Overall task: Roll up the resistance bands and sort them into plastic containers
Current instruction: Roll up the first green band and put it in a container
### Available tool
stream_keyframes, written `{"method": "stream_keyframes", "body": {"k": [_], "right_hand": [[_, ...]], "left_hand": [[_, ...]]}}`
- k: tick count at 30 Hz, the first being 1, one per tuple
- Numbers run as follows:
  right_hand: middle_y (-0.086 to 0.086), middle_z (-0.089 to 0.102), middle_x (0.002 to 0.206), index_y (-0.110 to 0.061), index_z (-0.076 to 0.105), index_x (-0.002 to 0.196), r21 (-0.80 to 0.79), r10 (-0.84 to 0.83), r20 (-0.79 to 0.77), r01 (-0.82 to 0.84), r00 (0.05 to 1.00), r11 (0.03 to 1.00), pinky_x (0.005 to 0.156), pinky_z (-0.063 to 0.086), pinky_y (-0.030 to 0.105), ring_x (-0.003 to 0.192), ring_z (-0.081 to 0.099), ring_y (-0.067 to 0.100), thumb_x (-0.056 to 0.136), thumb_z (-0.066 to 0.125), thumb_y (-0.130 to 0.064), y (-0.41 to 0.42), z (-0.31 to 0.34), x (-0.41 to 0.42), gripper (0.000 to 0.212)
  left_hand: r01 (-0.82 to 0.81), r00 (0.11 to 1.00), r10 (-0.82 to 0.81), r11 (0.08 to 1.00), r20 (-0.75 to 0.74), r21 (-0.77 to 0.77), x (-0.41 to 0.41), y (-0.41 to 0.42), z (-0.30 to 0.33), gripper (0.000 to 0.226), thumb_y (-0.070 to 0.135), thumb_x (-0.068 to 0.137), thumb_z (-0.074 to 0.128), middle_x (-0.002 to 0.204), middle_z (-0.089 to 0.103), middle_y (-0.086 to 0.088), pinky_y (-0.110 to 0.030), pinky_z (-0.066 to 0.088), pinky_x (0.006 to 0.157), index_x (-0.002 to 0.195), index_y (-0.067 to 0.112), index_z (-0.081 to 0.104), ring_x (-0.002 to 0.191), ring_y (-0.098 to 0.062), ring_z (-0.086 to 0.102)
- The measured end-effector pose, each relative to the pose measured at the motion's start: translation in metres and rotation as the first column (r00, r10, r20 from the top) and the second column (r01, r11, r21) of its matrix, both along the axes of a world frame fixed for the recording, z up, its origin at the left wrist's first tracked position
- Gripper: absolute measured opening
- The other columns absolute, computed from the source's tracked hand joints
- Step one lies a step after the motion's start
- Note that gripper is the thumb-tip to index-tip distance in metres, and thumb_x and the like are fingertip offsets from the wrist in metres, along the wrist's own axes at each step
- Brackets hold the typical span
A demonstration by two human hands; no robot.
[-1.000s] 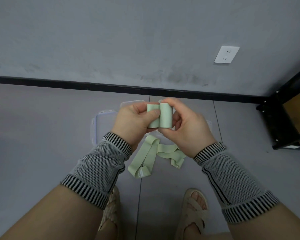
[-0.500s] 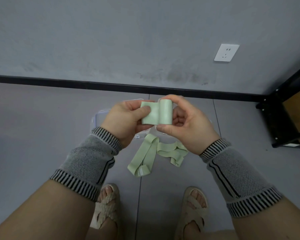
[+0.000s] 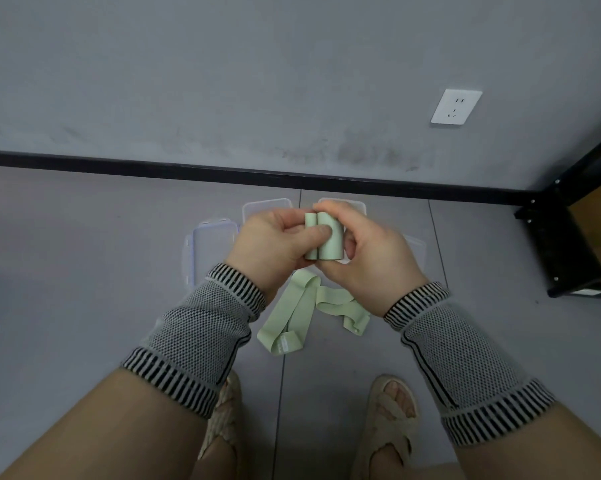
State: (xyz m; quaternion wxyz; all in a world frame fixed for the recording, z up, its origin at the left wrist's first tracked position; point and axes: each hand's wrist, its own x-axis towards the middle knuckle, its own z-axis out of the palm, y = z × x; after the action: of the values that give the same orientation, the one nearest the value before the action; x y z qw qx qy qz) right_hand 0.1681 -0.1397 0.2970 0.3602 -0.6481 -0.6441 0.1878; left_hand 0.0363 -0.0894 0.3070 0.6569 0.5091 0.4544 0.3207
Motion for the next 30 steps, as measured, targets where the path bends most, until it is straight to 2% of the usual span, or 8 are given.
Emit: {"method": "stream_keyframes", "body": {"k": [2, 5, 12, 16, 19, 22, 25, 30], "right_hand": [[-0.022, 0.04, 0.063, -0.035, 0.049, 0.132, -0.019, 0.013, -0.031, -0.013, 0.999, 1.0, 0.063, 0.036, 0.008, 0.065, 0.048, -0.011, 0.074, 0.077, -0.023, 0.0, 0.0, 0.0, 0.065], [-0.01, 0.048, 0.07, -0.042, 0.039, 0.137, -0.08, 0.005, -0.124, -0.015, 0.992, 0.997, 0.065, 0.046, 0.016, 0.062, 0.049, 0.0, 0.071, 0.08, -0.028, -0.001, 0.0, 0.005, 0.079], [-0.007, 0.061, 0.078, -0.043, 0.044, 0.134, -0.084, 0.027, -0.145, -0.039, 0.989, 0.996, 0.074, 0.053, 0.025, 0.07, 0.06, 0.006, 0.078, 0.074, -0.021, -0.001, -0.001, 0.009, 0.067], [-0.007, 0.056, 0.095, -0.045, 0.038, 0.138, -0.068, 0.069, -0.03, -0.071, 0.997, 0.995, 0.079, 0.05, 0.027, 0.079, 0.054, 0.007, 0.083, 0.066, -0.016, -0.002, -0.002, 0.012, 0.069], [-0.004, 0.053, 0.102, -0.05, 0.029, 0.14, -0.09, 0.084, 0.021, -0.082, 0.996, 0.993, 0.081, 0.049, 0.03, 0.082, 0.052, 0.008, 0.085, 0.064, -0.017, -0.001, -0.005, 0.009, 0.074], [-0.011, 0.052, 0.099, -0.05, 0.026, 0.141, -0.153, -0.029, -0.203, -0.003, 0.979, 0.988, 0.079, 0.052, 0.026, 0.085, 0.058, 0.006, 0.083, 0.067, -0.022, 0.0, -0.004, 0.008, 0.077], [-0.01, 0.062, 0.105, -0.034, 0.044, 0.134, -0.216, -0.199, -0.485, 0.103, 0.851, 0.971, 0.085, 0.055, 0.034, 0.089, 0.066, 0.007, 0.083, 0.068, -0.035, 0.003, -0.004, 0.007, 0.057], [0.002, 0.072, 0.087, -0.011, 0.061, 0.117, -0.235, -0.267, -0.633, 0.148, 0.727, 0.961, 0.084, 0.057, 0.042, 0.082, 0.07, 0.017, 0.085, 0.069, -0.018, 0.006, -0.006, 0.003, 0.034]], "left_hand": [[0.004, 1.0, -0.004, 1.0, 0.002, 0.002, -0.001, 0.001, 0.0, 0.017, 0.002, 0.086, 0.061, 0.094, 0.071, -0.019, -0.039, 0.057, 0.082, 0.103, 0.004, 0.066, 0.09, -0.029, 0.069], [0.007, 0.998, -0.005, 1.0, 0.059, -0.03, -0.004, 0.003, 0.002, 0.019, 0.002, 0.089, 0.056, 0.096, 0.069, -0.019, -0.035, 0.058, 0.079, 0.107, 0.001, 0.063, 0.087, -0.026, 0.069], [0.042, 0.995, -0.036, 0.997, 0.091, -0.067, -0.003, 0.004, 0.002, 0.023, 0.004, 0.092, 0.052, 0.105, 0.068, -0.018, -0.036, 0.055, 0.087, 0.112, 0.004, 0.062, 0.099, -0.028, 0.066], [0.018, 0.997, -0.02, 0.999, -0.073, -0.032, -0.006, 0.005, 0.002, 0.013, 0.025, 0.087, 0.063, 0.087, 0.071, 0.004, -0.023, 0.048, 0.069, 0.096, 0.021, 0.07, 0.084, -0.007, 0.065], [-0.033, 0.997, 0.029, 0.998, -0.072, -0.051, -0.008, 0.007, 0.001, 0.009, 0.023, 0.087, 0.063, 0.073, 0.067, 0.007, -0.021, 0.046, 0.063, 0.086, 0.016, 0.07, 0.071, -0.006, 0.062], [-0.064, 0.998, 0.066, 0.991, 0.01, -0.116, -0.01, 0.009, 0.001, 0.009, 0.016, 0.089, 0.06, 0.08, 0.068, 0.0, -0.018, 0.051, 0.062, 0.093, 0.011, 0.066, 0.075, -0.008, 0.063], [-0.054, 0.993, 0.07, 0.985, 0.092, -0.164, -0.011, 0.009, 0.002, 0.015, 0.01, 0.091, 0.056, 0.092, 0.069, -0.005, -0.017, 0.054, 0.067, 0.105, 0.007, 0.061, 0.081, -0.009, 0.068], [0.001, 0.991, 0.017, 0.991, 0.133, -0.136, -0.007, 0.007, 0.001, 0.02, 0.001, 0.09, 0.054, 0.096, 0.071, -0.008, -0.023, 0.055, 0.076, 0.109, 0.007, 0.059, 0.092, -0.015, 0.069]]}}
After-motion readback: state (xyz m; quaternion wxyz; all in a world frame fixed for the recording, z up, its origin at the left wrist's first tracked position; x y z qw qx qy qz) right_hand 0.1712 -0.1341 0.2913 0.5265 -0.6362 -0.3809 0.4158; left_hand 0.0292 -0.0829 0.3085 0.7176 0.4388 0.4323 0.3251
